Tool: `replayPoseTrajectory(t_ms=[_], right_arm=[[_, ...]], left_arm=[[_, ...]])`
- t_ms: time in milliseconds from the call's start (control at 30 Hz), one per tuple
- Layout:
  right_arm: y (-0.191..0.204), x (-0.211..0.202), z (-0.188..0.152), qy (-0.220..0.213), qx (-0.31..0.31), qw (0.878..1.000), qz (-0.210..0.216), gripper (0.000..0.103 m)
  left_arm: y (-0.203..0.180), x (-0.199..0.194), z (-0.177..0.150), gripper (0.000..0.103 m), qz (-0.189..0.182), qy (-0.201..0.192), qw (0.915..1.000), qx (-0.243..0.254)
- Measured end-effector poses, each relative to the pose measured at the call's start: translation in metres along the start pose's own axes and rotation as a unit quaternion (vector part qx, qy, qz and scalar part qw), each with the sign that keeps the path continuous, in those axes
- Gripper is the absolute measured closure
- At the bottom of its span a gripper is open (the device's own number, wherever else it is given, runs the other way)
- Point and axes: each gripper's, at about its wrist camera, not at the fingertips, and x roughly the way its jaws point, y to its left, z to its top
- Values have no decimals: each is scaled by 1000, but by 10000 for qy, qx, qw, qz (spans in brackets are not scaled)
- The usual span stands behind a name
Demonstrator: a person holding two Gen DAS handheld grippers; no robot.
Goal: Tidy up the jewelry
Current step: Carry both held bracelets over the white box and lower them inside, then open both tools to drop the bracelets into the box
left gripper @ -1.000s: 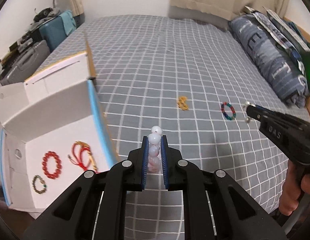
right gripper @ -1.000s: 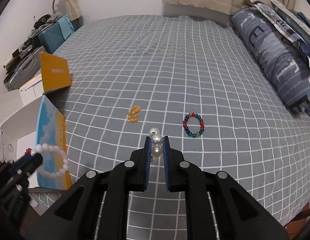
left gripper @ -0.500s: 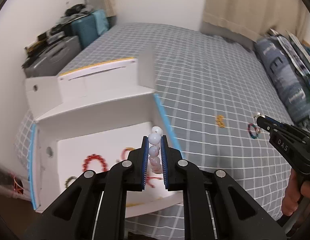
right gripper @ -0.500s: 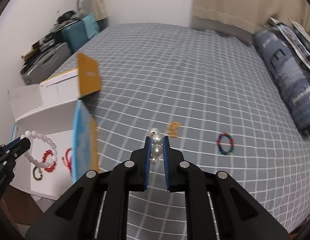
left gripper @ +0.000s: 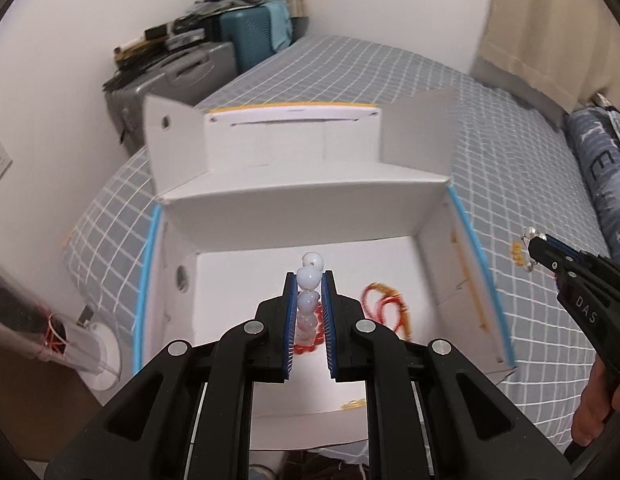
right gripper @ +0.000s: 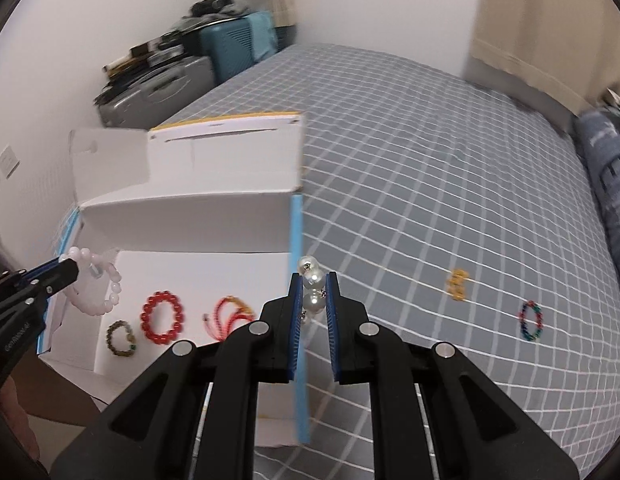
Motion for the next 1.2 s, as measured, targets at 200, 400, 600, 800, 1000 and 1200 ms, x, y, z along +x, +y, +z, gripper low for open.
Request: replayPoseTrajectory(t_ms=[200,400,600,800,1000,1200], right_arm=[[48,22,-1,170,-284,9993,199,92],[74,53,-15,508,-313,9977,332,92],[84,84,-33,887,-352,9951,264,92],[89,102,-45,1112,-368,9927,280,92],[89,107,-50,1171,-389,9918,323,90],[92,105,-51,1165,-428,9917,348,88]], left_arm=[[27,17,-9,91,110,171,9997,-111],[46,43,-23,91,185,392,9987,-282],[56,72,-39,91,202,686,9968,-368],[59,86,-44,91,229,818,9957,-381],[62,93,-46,91,296,888,9949,-383],[63,96,-45,89,300,952,9940,-452]])
